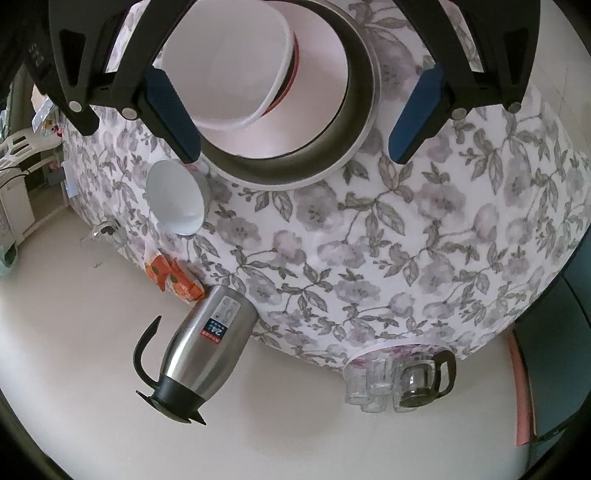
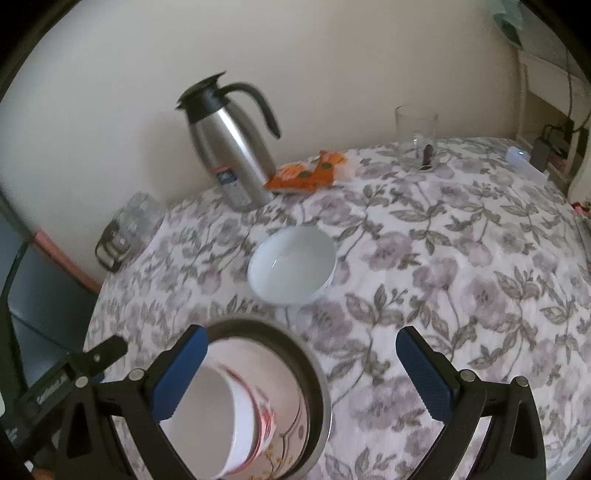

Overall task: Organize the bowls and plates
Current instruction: 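Reach both grippers to the plain white bowl rim and close them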

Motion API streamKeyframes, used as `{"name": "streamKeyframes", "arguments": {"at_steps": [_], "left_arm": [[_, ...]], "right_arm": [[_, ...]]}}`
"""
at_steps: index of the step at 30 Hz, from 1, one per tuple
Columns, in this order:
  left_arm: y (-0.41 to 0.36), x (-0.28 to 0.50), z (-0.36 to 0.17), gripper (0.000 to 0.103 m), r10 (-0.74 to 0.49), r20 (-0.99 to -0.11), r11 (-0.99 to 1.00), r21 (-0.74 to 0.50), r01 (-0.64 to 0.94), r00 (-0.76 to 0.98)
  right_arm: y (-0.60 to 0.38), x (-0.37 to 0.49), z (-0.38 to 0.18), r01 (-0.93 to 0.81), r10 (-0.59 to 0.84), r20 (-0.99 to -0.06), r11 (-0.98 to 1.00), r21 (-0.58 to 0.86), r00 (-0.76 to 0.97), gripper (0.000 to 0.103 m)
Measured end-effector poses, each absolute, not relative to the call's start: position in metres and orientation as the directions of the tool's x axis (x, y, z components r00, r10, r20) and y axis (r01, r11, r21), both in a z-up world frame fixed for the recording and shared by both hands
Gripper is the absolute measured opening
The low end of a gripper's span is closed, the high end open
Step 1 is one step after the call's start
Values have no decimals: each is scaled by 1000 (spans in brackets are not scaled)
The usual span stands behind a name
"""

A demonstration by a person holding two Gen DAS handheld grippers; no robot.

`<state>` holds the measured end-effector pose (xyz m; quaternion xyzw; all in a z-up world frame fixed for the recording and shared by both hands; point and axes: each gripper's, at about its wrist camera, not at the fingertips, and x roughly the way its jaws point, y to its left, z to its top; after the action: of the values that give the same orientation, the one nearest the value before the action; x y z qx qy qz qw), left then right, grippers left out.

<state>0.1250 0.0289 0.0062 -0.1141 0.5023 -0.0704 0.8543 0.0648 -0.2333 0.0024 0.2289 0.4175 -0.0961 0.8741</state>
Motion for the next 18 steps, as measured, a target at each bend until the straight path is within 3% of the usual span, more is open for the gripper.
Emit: {"name": "streamKeyframes", "arguments": {"at_steps": [10,18], "left_arm": [[-5,169,35,101,-281,-837,957,-282,70,470],[-42,201,19,101,-305,-875,951,-298,78,376]], "right_arm": [[-264,83,-9,427,34,-802,833,352,596,103],[-293,105,-11,467,23,-814,809,356,580,103]]}}
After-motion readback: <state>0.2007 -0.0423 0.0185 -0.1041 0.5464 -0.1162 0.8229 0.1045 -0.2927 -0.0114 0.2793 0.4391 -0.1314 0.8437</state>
